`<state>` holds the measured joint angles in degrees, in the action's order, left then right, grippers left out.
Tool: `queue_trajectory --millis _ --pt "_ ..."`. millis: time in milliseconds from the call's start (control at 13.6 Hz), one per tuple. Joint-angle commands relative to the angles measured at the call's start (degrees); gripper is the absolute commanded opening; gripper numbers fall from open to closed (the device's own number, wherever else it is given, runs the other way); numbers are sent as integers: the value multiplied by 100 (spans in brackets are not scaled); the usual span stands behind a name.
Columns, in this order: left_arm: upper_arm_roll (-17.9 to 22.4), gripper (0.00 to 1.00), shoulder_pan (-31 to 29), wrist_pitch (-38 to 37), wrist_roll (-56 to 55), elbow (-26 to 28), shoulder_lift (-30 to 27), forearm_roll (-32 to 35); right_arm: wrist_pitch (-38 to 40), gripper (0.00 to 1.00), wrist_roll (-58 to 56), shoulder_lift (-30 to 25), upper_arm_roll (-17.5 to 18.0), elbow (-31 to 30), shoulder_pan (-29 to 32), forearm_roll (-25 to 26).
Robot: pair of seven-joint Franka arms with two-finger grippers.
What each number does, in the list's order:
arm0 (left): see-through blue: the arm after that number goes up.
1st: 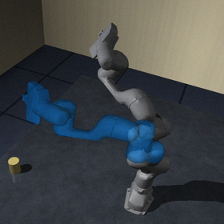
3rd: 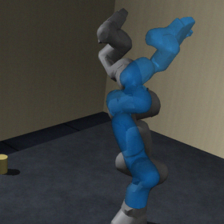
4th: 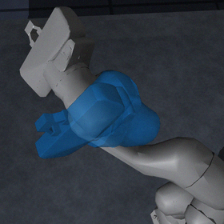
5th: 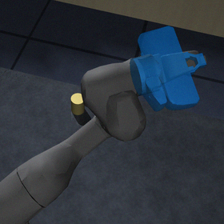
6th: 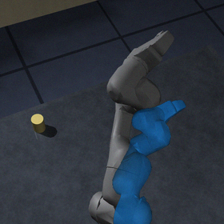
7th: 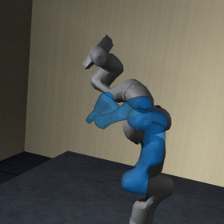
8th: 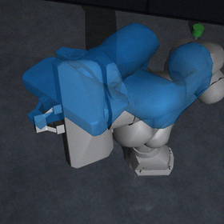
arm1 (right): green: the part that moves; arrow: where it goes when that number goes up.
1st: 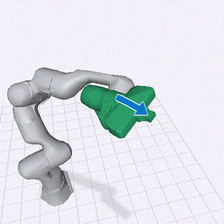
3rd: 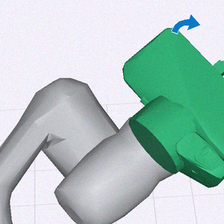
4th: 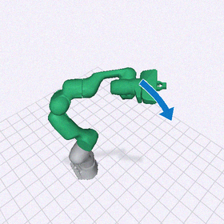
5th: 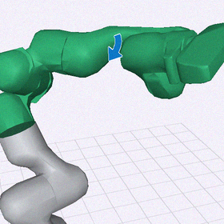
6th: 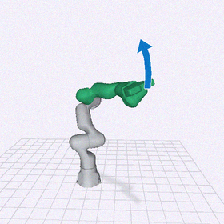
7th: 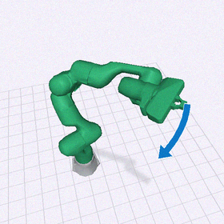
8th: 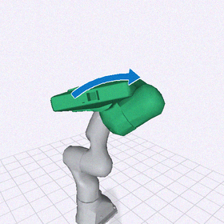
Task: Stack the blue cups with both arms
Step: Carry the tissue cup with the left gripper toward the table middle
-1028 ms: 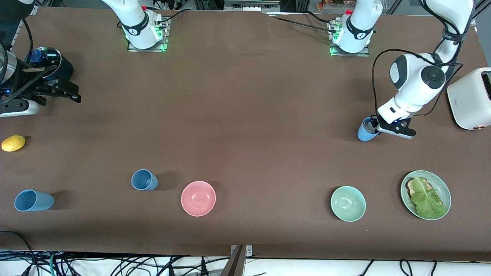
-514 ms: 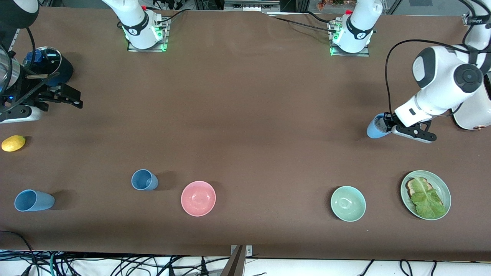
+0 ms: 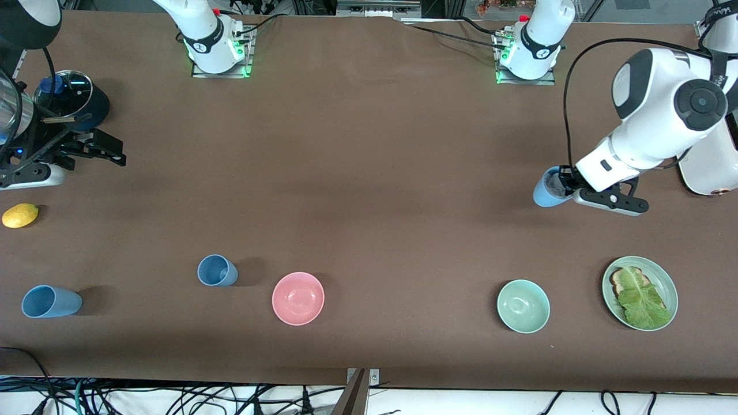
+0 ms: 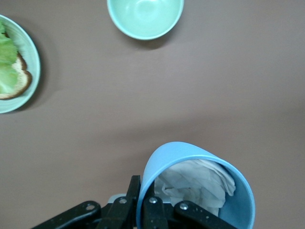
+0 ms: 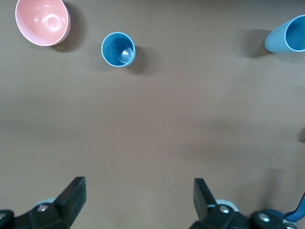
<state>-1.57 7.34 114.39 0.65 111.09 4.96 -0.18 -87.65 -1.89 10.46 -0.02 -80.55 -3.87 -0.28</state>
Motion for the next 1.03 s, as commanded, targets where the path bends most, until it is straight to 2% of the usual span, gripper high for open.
queue_trajectory --millis 0,220,367,954 --pt "-404 0 249 -451 -1290 -569 189 18 -103 100 -40 8 -6 -31 18 -60" --pt "-730 0 522 -540 -2522 -991 452 -226 -147 100 -49 79 -6 -31 35 -69" --pt "-731 0 811 -532 -3277 -1237 654 -516 -191 100 -57 122 -6 -31 35 -60" --pt "-556 0 2533 -488 -6029 -2731 1989 -465 -481 100 -66 360 -6 -31 44 -78"
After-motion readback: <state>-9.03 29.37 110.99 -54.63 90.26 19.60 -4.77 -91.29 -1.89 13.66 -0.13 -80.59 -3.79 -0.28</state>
